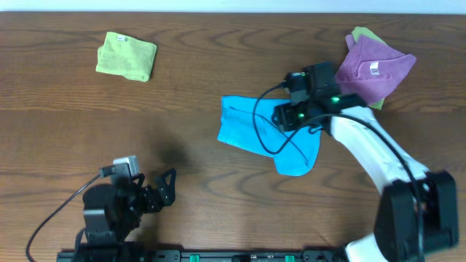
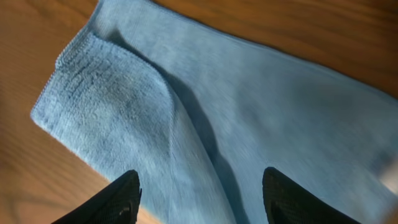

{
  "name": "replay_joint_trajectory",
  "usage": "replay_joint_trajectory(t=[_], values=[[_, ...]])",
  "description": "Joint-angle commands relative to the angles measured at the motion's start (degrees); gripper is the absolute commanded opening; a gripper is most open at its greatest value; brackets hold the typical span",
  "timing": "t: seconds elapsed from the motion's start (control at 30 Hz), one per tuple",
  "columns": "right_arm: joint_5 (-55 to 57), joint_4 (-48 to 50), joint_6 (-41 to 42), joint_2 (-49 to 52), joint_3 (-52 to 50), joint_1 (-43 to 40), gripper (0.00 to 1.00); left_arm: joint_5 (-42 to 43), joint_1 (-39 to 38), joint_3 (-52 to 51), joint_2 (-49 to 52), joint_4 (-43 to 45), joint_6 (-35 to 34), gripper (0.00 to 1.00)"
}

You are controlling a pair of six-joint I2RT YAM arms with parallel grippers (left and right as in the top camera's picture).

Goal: Fold the cloth

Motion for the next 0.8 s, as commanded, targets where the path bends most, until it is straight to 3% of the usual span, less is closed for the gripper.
replay_joint_trajectory(t=[0.0, 0.43, 0.67, 0.77], values=[[-0.83, 2.27, -3.3, 3.48, 0.13, 2.05, 0.64, 2.08, -0.33, 6.36, 7.1, -0.37, 2.95, 0.95], [-0.85, 11.34, -4.2, 10.97, 0.35, 3.87, 0.61, 2.08, -0.33, 29.7, 31.54, -12.5, 11.54, 0.96], [-0.85, 11.85, -3.78, 13.86, 1.22, 4.94, 0.59, 2.75, -0.33, 35.3, 36.92, -13.9, 11.72, 0.95], [-1.14, 11.82, -3.74, 14.34, 1.27, 5.22, 0.5, 2.95, -0.33, 35.6, 37.57, -13.92, 11.72, 0.96]])
